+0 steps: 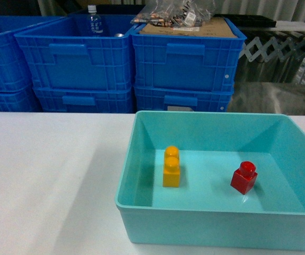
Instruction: Pick red block from blue box to shelf
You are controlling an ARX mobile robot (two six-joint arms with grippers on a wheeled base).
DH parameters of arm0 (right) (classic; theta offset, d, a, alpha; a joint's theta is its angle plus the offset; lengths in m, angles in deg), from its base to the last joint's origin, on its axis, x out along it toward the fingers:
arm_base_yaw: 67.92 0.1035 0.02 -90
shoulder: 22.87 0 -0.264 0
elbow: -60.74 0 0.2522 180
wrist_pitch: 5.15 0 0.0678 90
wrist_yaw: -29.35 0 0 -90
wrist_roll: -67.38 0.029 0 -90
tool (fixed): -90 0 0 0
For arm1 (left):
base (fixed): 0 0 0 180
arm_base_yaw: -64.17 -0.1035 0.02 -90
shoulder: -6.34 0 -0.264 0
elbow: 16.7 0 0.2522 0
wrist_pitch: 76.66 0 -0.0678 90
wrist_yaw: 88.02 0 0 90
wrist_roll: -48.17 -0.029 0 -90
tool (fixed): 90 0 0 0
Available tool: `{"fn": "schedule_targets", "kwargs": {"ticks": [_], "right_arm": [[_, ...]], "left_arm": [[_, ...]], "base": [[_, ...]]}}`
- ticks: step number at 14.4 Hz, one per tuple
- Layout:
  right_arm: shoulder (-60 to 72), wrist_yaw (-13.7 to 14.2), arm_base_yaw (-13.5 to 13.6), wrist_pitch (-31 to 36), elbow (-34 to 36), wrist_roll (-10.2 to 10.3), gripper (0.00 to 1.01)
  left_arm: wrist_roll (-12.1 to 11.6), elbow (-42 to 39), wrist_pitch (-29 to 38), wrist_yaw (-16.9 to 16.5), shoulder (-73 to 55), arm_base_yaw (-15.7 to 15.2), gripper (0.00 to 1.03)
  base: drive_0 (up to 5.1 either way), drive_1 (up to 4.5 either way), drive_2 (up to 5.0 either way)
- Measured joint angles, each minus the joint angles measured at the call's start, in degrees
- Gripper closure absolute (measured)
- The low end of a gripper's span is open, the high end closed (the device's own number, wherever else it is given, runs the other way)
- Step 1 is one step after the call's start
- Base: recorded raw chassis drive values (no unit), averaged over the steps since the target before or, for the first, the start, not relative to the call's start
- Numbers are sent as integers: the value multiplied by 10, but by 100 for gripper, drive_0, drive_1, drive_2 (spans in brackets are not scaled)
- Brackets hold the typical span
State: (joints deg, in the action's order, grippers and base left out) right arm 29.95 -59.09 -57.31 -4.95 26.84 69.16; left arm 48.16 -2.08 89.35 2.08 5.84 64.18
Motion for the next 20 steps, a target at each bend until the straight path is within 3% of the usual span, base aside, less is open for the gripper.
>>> {"fn": "schedule_targets", "kwargs": {"ticks": [2, 5, 7, 13, 16, 19, 20], "right_arm": [[139, 7, 23, 23, -68, 10, 3], [344, 17, 53, 0, -180, 21, 3], [452, 40, 62, -5, -239, 20, 3], [624, 71, 47, -21, -358, 18, 3], [673, 70, 41, -40, -402, 33, 3], [695, 57, 40, -57, -415, 51, 31], [698, 45, 41, -64, -420, 60, 50]], "left_arm": [[0, 0, 0, 0, 0, 0, 5], [0, 0, 0, 0, 0, 0, 5], [0, 0, 0, -1, 0, 0, 5], [0, 0, 0, -1, 0, 0, 5], [0, 0, 0, -1, 0, 0, 5], [0, 0, 0, 0, 0, 0, 5], [0, 0, 0, 0, 0, 0, 5]], "base": [[0, 0, 0], [0, 0, 0], [0, 0, 0], [0, 0, 0], [0, 0, 0], [0, 0, 0], [0, 0, 0]]}}
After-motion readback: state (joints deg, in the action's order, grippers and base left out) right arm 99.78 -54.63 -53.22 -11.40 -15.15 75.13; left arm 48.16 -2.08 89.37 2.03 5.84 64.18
